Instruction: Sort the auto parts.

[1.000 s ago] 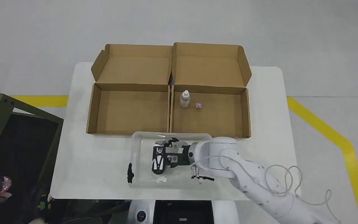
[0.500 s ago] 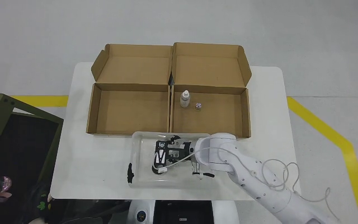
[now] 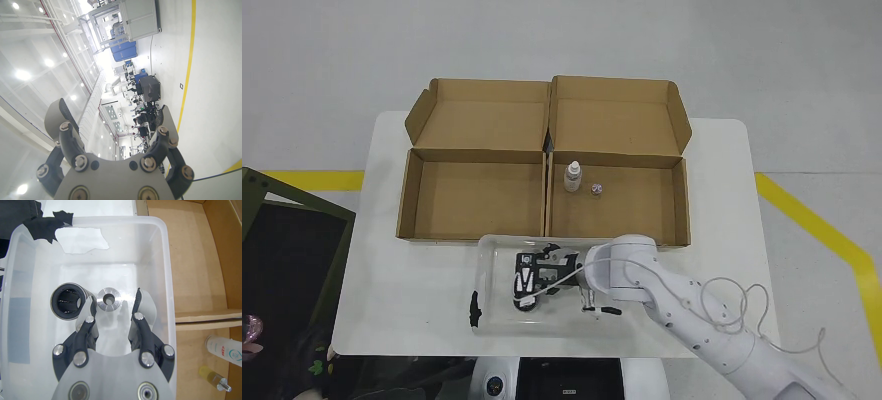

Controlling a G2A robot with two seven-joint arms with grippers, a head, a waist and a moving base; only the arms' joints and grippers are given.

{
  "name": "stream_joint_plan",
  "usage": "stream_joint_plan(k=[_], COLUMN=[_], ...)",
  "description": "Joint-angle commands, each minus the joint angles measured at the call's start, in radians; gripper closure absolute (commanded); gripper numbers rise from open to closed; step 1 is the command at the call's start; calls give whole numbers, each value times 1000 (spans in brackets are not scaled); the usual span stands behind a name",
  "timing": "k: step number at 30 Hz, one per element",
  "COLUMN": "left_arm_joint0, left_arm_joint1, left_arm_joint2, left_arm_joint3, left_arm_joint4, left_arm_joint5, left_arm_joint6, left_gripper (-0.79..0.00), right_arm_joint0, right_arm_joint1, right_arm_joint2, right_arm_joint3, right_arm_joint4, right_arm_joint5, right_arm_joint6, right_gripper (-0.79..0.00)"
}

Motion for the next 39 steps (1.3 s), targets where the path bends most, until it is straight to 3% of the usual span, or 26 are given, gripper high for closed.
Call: stream_joint_plan(k=[1,20,39], left_arm_joint0=[0,0,0], left_arm_joint1=[0,0,0], left_arm_joint2=[0,0,0], left_arm_joint3=[0,0,0], left_arm_joint4=[0,0,0], left_arm_joint5=[0,0,0], left_arm_joint6=[0,0,0], left_gripper=[-785,-785,-785], right_arm_joint0=[5,61,85], right_arm_joint1=[-3,-38,-68], right_arm_joint2=[-4,-49,-94], right_arm_joint3=[8,109,172], right_arm_joint4=[3,36,35], right_arm_joint5=[-1,-8,-14], right_arm_joint6=[-1,2,10], right_gripper=[-400,-431,-348])
